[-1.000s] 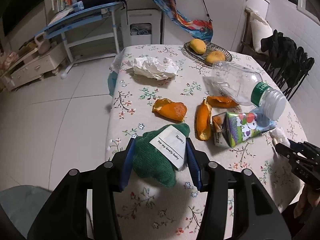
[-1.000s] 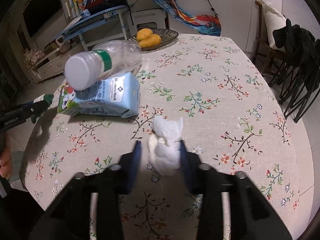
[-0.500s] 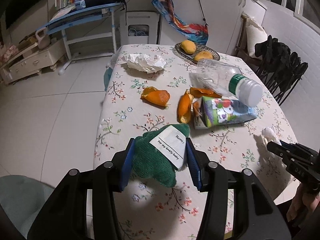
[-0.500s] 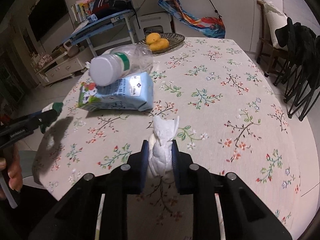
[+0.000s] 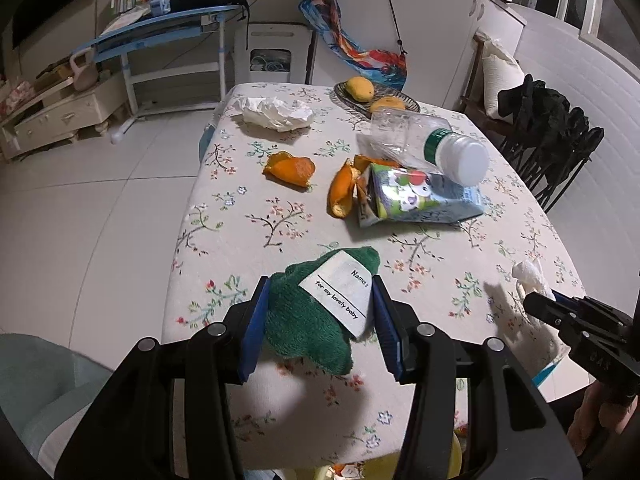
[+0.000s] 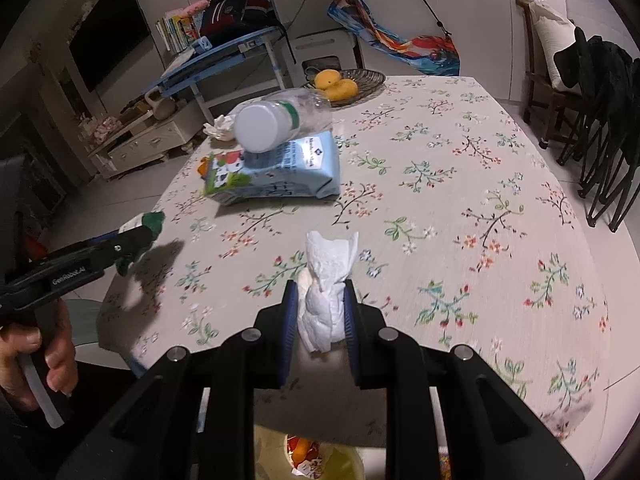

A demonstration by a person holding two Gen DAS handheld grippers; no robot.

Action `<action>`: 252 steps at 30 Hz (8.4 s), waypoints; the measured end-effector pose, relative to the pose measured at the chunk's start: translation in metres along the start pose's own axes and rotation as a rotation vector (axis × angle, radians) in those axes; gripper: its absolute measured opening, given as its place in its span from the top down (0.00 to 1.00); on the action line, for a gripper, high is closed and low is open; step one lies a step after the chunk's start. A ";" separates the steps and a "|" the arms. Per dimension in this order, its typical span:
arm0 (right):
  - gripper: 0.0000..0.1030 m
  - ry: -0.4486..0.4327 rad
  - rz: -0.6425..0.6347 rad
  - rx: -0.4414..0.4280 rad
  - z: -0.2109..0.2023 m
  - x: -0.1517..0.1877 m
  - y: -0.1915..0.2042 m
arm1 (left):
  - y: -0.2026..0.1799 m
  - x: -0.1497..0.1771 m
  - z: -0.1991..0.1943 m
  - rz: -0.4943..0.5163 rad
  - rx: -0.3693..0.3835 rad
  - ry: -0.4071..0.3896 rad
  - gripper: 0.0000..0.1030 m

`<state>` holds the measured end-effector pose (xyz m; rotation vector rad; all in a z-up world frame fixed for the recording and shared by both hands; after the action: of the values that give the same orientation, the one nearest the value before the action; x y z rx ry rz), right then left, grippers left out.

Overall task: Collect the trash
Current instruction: 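Carry the tissue and plush toy to the basin and open the right tool over it, then open the left tool over the basin to drop the green plush toy, then grasp the juice carton with the right tool while the left tool reaches toward an orange peel, then grasp the orange peel with the left tool, then carry the juice carton and orange peel to the basin and open the right tool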

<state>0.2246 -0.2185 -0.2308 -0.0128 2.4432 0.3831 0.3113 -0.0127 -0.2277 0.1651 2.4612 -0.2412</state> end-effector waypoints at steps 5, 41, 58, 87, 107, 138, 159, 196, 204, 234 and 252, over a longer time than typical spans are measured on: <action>0.78 -0.008 0.000 -0.021 -0.010 0.010 0.007 | -0.004 0.011 -0.008 -0.010 0.017 -0.008 0.54; 0.76 0.121 -0.035 -0.141 -0.054 0.129 0.071 | -0.037 0.089 -0.076 0.015 0.049 -0.072 0.54; 0.48 0.176 -0.010 -0.112 -0.051 0.150 0.070 | -0.045 0.114 -0.097 0.025 0.064 -0.084 0.54; 0.30 -0.018 0.241 -0.002 -0.080 0.121 0.004 | -0.111 0.185 -0.074 0.324 0.140 0.129 0.49; 0.28 -0.015 0.239 0.000 -0.079 0.123 0.003 | -0.113 0.184 -0.076 0.327 0.140 0.126 0.40; 0.24 -0.060 -0.143 0.051 -0.069 0.050 0.040 | -0.007 0.081 -0.076 -0.037 -0.066 -0.041 0.24; 0.24 -0.090 -0.529 0.100 0.055 -0.075 0.052 | 0.044 -0.036 0.002 -0.162 -0.090 -0.037 0.23; 0.59 0.170 -0.729 -0.029 0.082 -0.065 0.073 | 0.050 -0.082 0.091 -0.151 -0.097 0.063 0.23; 0.71 0.310 -0.490 -0.077 0.048 -0.047 0.042 | 0.046 -0.085 0.105 -0.132 -0.105 0.078 0.23; 0.70 0.158 -0.225 -0.109 0.038 -0.048 0.024 | 0.017 -0.081 0.085 -0.065 -0.002 0.020 0.70; 0.70 0.090 0.069 -0.264 0.004 -0.021 0.018 | -0.021 -0.025 0.009 -0.047 0.047 -0.059 0.70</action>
<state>0.2412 -0.2022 -0.2160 -0.0602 2.4686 0.7491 0.3325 -0.0370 -0.2162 0.1192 2.4036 -0.3201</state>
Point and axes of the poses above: each gripper's, at about its wrist camera, not at the fingertips, and z roughly the way its jaws point, y to its left, x to its underside, the point moved 7 cm from there along z, roughly the way its jaws point
